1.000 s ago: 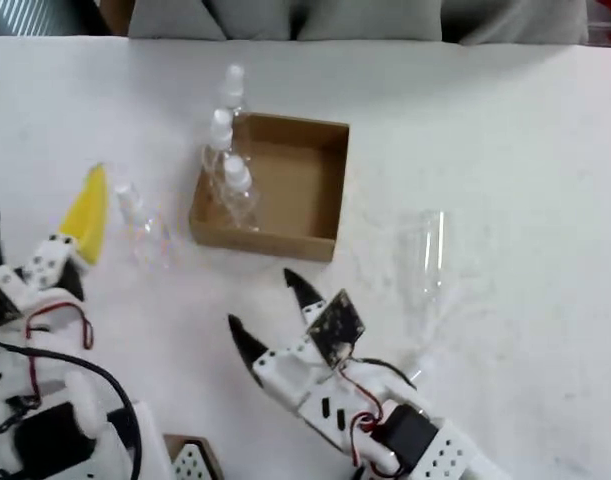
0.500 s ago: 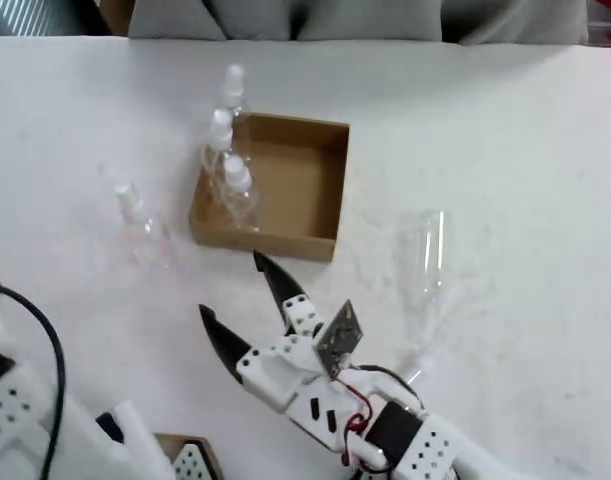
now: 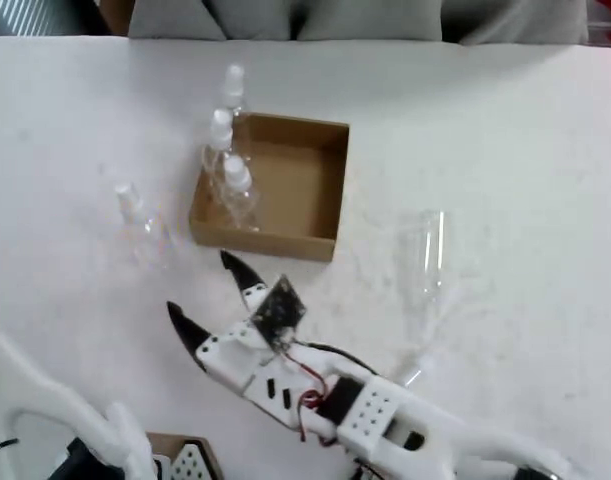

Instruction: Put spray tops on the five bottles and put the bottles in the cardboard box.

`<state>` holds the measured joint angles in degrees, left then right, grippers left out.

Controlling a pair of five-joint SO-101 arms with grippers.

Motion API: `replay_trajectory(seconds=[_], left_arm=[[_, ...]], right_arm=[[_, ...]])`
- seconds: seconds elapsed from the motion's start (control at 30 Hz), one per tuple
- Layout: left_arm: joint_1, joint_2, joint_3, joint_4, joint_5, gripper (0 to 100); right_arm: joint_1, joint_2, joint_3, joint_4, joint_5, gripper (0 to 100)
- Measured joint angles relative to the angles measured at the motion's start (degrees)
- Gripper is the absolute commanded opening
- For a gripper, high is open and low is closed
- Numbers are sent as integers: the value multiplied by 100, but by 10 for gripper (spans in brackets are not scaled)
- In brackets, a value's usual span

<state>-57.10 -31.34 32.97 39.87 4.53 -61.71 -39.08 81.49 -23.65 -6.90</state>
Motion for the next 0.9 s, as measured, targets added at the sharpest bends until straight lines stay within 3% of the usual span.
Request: replay_trajectory(seconds=[0.27, 0.53, 0.73, 0.9], left_arm=[[-158, 9, 0, -387, 9, 23], [-167, 624, -677, -404, 9, 23], [-360, 2286, -2295, 475, 9, 23], [-343, 2901, -3165, 1108, 9, 24]], right_arm=[[-97, 2734, -1248, -1187, 0, 322], [-114, 4141, -2286, -1371, 360, 366], [-114, 4519, -2804, -1371, 378, 366], [-105, 4835, -3130, -1389, 378, 366]])
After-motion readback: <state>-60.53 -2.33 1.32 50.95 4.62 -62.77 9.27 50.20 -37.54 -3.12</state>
